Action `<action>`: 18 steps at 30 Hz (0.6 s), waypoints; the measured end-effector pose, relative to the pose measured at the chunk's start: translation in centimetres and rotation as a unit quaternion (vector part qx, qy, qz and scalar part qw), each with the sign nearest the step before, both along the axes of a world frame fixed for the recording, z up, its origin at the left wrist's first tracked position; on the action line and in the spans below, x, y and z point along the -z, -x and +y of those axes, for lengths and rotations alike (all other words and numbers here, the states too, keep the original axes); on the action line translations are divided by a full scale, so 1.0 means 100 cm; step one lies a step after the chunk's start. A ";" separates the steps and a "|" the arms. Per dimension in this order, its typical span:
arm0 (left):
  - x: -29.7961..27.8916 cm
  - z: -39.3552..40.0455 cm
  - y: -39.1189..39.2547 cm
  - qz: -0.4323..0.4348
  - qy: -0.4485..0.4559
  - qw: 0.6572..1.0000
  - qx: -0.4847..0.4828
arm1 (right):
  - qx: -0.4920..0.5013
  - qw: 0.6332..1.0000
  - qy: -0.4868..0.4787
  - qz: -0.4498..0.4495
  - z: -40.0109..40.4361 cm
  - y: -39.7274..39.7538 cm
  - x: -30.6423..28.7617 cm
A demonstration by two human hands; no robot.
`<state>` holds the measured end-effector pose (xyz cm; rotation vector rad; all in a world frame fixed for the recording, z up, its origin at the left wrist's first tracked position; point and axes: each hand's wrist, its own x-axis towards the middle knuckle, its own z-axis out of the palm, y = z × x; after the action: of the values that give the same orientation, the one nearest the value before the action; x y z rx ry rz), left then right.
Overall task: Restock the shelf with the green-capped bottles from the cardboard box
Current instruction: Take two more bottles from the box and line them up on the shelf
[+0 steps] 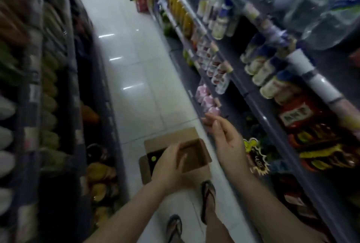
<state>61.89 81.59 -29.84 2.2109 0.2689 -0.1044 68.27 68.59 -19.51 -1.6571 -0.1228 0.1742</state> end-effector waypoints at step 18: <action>0.395 0.001 -0.026 0.171 0.011 0.970 -0.171 | -0.117 0.976 0.074 0.168 0.032 -0.068 0.432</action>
<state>64.48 81.67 -69.33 2.0837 0.8302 -0.2963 75.10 71.74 -62.69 -1.7333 -0.0474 0.6525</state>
